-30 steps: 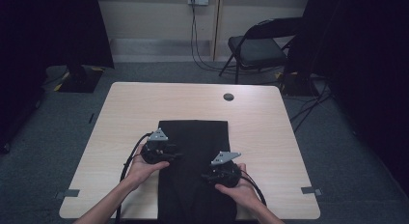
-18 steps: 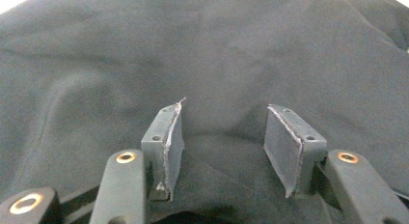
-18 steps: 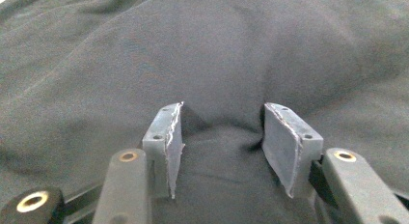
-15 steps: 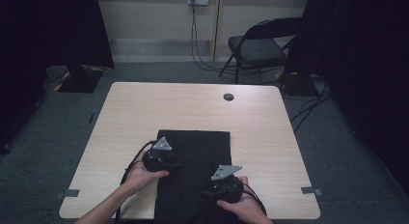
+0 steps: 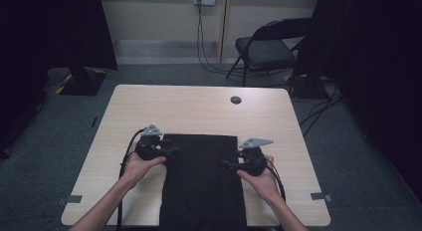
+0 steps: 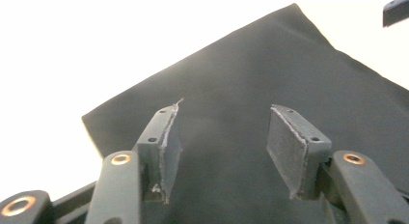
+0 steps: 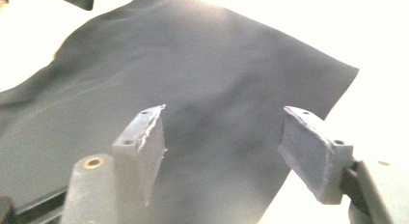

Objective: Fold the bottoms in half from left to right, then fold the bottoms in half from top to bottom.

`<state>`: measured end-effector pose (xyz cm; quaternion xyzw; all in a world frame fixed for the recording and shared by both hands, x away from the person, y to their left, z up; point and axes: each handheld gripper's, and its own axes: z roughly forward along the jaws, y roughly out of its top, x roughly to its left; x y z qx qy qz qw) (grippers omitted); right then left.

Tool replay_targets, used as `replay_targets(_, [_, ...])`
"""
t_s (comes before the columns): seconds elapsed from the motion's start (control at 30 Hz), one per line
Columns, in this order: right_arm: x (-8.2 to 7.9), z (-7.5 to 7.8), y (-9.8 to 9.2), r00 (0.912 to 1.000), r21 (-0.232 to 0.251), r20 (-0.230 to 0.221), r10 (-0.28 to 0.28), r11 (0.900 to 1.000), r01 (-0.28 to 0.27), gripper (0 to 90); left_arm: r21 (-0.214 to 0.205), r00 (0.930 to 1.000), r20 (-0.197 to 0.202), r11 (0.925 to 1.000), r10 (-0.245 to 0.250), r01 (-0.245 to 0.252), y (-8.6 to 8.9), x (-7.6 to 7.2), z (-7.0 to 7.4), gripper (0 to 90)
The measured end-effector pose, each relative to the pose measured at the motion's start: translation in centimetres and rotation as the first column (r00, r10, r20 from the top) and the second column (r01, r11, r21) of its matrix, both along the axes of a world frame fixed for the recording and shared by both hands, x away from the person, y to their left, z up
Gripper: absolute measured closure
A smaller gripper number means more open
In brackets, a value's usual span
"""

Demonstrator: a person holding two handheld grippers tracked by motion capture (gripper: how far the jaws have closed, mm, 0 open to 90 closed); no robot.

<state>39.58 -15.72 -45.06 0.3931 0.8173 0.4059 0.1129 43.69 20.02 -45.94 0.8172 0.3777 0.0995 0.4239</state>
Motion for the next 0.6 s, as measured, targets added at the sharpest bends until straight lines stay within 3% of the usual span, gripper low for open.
replay_targets(0.03, [0.6,-0.1,-0.1,0.9999,-0.004,0.000,-0.014,0.9999,0.014,29.7,0.022,0.9999,-0.008,0.9997,0.010,-0.010,0.3,0.5,-0.1,43.2])
replay_targets(0.07, [1.4,-0.3,-0.3,0.9993,-0.005,-0.002,-0.038,0.9993,0.038,27.8,0.008,0.9992,0.008,0.9992,0.040,-0.040,0.8,0.9,-0.1,42.5])
replay_targets(0.13, [3.3,-0.8,-0.4,0.9984,-0.024,-0.007,-0.056,0.9981,0.056,26.6,-0.025,0.9977,0.001,0.9974,0.067,-0.067,1.5,1.4,-0.4,40.3])
replay_targets(0.23, [5.7,-1.8,-0.3,0.9963,-0.044,-0.046,-0.072,0.9966,0.070,23.4,0.023,0.9962,-0.031,0.9965,0.082,-0.081,2.0,2.2,-1.6,35.8])
replay_targets(0.27, [6.4,-2.0,-0.1,0.9960,-0.069,-0.042,-0.079,0.9947,0.076,22.2,0.012,0.9949,-0.037,0.9956,0.094,-0.093,2.2,2.4,-2.0,33.1])
replay_targets(0.33, [7.3,-2.3,0.0,0.9953,-0.072,-0.038,-0.089,0.9937,0.086,24.3,0.015,0.9914,-0.044,0.9923,0.123,-0.123,2.7,2.9,-2.6,32.2])
replay_targets(0.43, [8.4,-2.6,0.3,0.9952,-0.085,-0.029,-0.094,0.9922,0.091,22.1,0.003,0.9889,-0.076,0.9918,0.127,-0.128,3.1,3.4,-3.4,30.2])
replay_targets(0.5, [8.7,-2.9,0.5,0.9954,-0.079,-0.017,-0.095,0.9925,0.093,24.2,0.008,0.9907,-0.063,0.9927,0.121,-0.120,3.1,3.5,-3.5,31.7])
replay_targets(0.6, [8.9,-3.5,1.2,0.9962,-0.137,-0.006,-0.087,0.9869,0.086,24.8,0.001,0.9919,-0.033,0.9925,0.123,-0.123,2.6,3.8,-3.8,32.5])
